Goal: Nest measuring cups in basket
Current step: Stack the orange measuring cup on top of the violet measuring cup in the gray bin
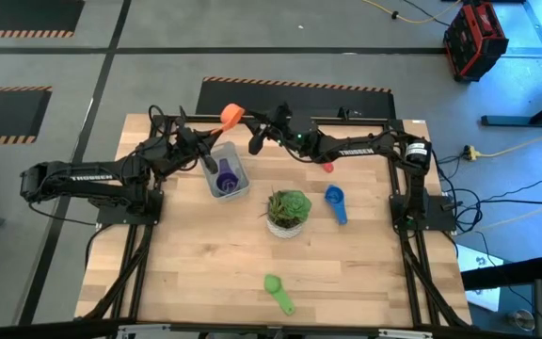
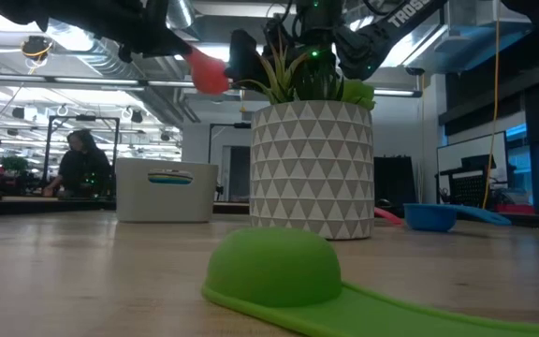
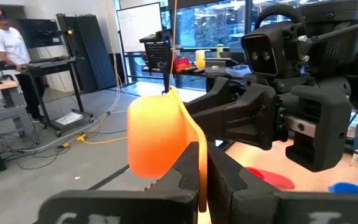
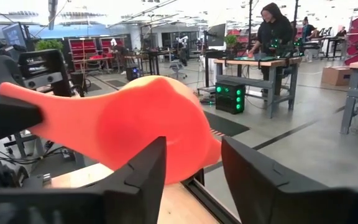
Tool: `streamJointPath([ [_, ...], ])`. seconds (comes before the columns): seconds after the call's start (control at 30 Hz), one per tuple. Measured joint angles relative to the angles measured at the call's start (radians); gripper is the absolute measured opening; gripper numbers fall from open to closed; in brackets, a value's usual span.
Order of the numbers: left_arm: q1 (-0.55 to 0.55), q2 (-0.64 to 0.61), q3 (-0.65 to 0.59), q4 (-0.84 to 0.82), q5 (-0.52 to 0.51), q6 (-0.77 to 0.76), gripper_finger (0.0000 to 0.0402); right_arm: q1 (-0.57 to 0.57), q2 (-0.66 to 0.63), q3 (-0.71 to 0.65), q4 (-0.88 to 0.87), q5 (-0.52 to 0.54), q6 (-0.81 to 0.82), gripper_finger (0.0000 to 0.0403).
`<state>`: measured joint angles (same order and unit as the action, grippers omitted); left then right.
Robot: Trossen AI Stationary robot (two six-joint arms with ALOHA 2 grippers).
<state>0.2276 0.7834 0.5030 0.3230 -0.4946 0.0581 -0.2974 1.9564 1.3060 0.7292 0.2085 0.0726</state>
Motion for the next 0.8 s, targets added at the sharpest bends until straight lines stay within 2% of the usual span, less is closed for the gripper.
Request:
streamJointPath([
  [0.23,0.000,0.000,0.000,0.000,0.003,-0.001,0.0002,0.000,-0.042,0.000,-0.063,-0.001,-0.065,0.0162],
  [0.47,0.018,0.000,0.000,-0.001,0.036,-0.005,0.0002,-0.005,-0.172,0.002,-0.349,0.035,-0.255,0.0162],
  [0.63,0.066,0.000,0.000,-0.001,0.149,-0.044,0.0002,-0.024,-0.297,0.001,-0.621,0.112,-0.342,0.0162],
  [0.8,0.145,0.004,0.000,0.004,0.320,-0.128,0.0002,-0.055,-0.434,0.001,-0.883,0.111,-0.325,0.0162],
])
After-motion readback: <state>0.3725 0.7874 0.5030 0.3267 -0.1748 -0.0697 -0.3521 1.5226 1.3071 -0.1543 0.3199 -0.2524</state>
